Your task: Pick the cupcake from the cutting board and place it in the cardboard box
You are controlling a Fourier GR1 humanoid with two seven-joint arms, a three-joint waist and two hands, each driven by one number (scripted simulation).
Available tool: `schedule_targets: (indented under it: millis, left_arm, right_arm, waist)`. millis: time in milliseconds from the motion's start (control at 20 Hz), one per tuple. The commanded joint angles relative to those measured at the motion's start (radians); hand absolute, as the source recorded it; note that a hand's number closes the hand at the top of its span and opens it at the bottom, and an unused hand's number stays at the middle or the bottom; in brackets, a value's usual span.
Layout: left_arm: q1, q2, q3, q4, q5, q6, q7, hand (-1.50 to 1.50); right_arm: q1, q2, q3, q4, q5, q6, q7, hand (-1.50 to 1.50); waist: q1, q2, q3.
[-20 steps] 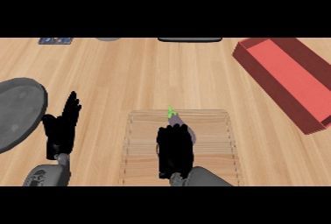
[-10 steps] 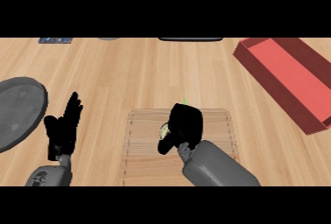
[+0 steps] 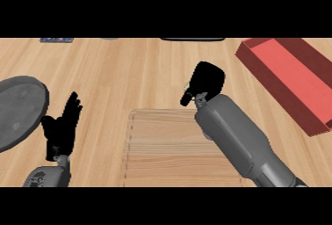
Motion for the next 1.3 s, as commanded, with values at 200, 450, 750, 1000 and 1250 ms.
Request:
schedule_targets:
  millis: [200, 450, 750, 1000, 1250]
  left_arm:
    - [0.019, 0.006, 0.010, -0.001, -0.005, -0.003, 0.000, 0.00]
    - [0.015, 0.003, 0.007, -0.031, -0.004, -0.003, 0.032, 0.00]
    - [0.029, 0.009, 0.021, -0.037, -0.006, -0.001, 0.011, 0.00]
    - [0.068, -0.022, 0.006, 0.001, -0.012, -0.007, -0.033, 0.00]
    - [0.014, -0.014, 0.026, 0.007, -0.016, 0.001, -0.020, 0.00]
  right_arm:
    - [-0.183, -0.001, -0.057, -0.123, 0.123, 0.047, 0.190, 1.50]
    - [-0.231, -0.059, -0.114, -0.211, 0.176, 0.126, 0.227, 1.50]
    - [-0.224, -0.181, -0.186, -0.256, 0.211, 0.235, 0.167, 1.50]
    - [-0.180, -0.280, -0.259, -0.350, 0.235, 0.230, 0.098, 1.50]
    - [-0.100, -0.358, -0.368, -0.286, 0.213, 0.127, -0.070, 1.50]
  waist:
    - [-0.018, -0.010, 0.000]
    - [-0.026, -0.012, 0.000]
    - [-0.028, -0.010, 0.000]
    - [-0.029, -0.009, 0.000]
    - [-0.020, -0.004, 0.000]
